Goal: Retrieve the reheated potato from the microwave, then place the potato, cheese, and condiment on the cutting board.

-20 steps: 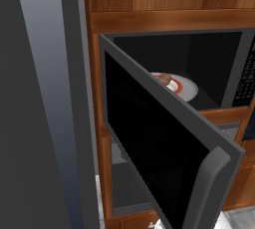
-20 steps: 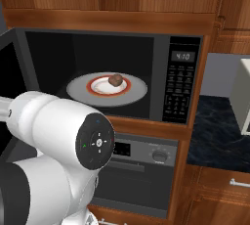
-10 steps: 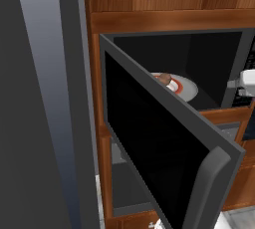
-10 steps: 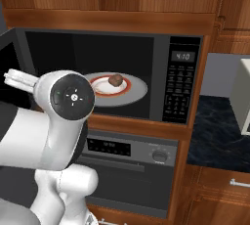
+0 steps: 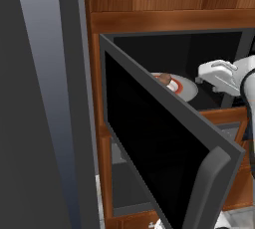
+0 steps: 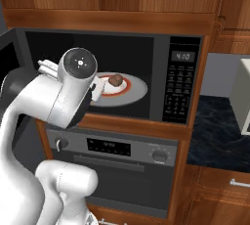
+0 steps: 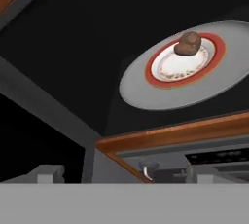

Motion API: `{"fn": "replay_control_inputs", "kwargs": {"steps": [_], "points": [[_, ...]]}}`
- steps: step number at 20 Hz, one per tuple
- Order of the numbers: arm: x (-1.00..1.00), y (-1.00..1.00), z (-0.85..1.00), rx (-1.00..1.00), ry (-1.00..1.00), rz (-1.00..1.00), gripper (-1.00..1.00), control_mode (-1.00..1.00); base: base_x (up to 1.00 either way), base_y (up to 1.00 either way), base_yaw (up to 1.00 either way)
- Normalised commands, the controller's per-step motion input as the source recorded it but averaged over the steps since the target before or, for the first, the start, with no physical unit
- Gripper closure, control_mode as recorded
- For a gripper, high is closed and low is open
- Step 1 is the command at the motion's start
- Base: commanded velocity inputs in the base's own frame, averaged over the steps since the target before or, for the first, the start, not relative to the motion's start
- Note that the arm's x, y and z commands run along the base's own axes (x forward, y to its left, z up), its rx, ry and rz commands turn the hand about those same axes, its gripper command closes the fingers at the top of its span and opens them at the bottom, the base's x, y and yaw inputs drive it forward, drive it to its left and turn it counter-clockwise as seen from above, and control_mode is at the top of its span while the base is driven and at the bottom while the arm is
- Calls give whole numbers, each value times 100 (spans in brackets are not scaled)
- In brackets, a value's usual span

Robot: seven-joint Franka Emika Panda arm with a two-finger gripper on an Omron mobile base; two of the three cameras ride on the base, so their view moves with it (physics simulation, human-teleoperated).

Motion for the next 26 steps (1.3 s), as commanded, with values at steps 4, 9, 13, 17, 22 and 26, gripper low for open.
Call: {"fn": "replay_control_inputs", "kwargs": {"steps": [4, 9, 13, 17, 22, 26], "points": [[100, 0, -32, -12, 10, -10, -100, -100, 0, 0, 0], [100, -1, -29, -11, 10, -9, -100, -100, 0, 0, 0], [100, -7, -32, -9, 12, -8, -100, -100, 0, 0, 0], [100, -19, -37, -6, 12, -6, -100, -100, 0, 0, 0], [80, -16, -33, -1, 9, -2, -100, -100, 0, 0, 0], [71, -6, -38, 0, 2, 0, -100, -100, 0, 0, 0]]}}
